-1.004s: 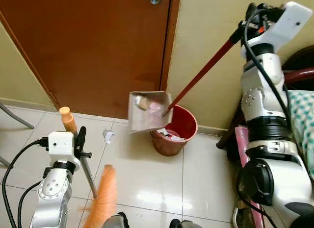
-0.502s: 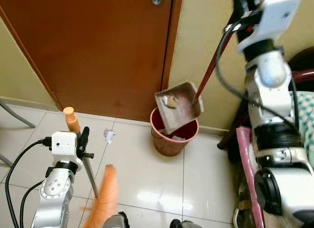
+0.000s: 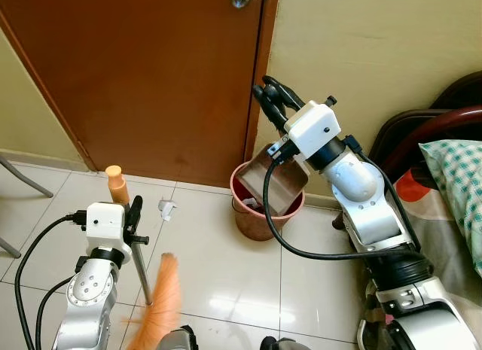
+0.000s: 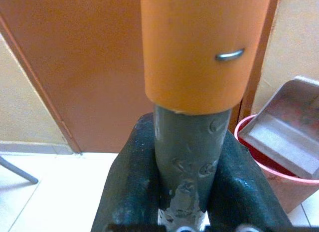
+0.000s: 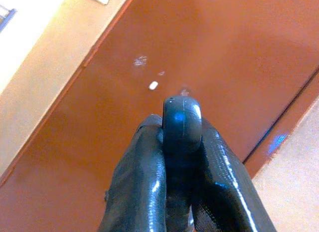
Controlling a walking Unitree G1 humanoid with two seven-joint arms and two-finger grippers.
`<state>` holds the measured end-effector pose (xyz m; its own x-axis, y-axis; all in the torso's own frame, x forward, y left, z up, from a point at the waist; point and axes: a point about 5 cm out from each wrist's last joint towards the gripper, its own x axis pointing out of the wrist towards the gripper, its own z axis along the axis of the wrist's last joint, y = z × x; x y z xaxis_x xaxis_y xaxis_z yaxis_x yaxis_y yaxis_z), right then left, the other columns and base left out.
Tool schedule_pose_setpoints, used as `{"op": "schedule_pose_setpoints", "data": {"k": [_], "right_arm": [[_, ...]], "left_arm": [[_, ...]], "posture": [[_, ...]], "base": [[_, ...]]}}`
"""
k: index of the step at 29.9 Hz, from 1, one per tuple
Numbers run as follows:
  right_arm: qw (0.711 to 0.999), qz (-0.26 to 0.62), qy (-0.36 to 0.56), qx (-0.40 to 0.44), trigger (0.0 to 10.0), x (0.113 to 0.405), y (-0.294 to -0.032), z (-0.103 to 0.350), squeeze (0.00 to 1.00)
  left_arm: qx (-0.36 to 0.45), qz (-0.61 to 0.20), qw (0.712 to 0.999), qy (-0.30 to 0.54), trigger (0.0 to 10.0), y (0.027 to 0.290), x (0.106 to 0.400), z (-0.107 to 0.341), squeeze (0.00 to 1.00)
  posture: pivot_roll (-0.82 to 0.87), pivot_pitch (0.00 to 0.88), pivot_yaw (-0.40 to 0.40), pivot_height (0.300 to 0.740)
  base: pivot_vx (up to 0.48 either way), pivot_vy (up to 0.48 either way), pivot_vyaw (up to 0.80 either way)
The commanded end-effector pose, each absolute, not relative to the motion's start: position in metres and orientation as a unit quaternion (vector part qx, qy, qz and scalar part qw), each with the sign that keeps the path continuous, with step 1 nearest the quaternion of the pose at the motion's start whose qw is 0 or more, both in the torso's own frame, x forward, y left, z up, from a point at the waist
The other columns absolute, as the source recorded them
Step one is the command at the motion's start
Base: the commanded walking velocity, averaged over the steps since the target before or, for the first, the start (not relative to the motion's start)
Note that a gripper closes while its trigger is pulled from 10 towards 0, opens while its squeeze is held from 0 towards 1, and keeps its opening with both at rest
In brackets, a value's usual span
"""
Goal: Sweep floor
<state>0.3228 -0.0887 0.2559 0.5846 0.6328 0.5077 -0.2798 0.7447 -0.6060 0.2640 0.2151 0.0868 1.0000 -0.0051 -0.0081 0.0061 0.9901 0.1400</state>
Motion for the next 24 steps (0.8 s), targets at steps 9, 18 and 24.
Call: {"op": "schedule_pose_setpoints", "data": {"k": [9,18,24], "right_arm": [[0.803,0.166,-0.557,-0.134,10.0,0.304,-0.083,0.382,0.0],[0.854,0.195,-0.482,-0.007,10.0,0.314,-0.065,0.361,0.0],[0.92,0.16,-0.351,0.064,10.0,0.328,-0.08,0.298,0.0]], "left_arm": [[0.076,-0.017,0.997,0.002,10.0,0.205,0.27,0.087,0.0],[0.098,-0.013,0.995,0.001,10.0,0.209,0.27,0.087,0.0],[0.109,0.007,0.994,0.02,10.0,0.223,0.259,0.081,0.0]], "posture": [[0.09,0.093,-0.027,0.74],[0.11,0.087,-0.029,0.74],[0.12,0.099,-0.027,0.74]], "base": [[0.0,0.0,0.0],[0.0,0.0,0.0],[0.0,0.0,0.0]]}}
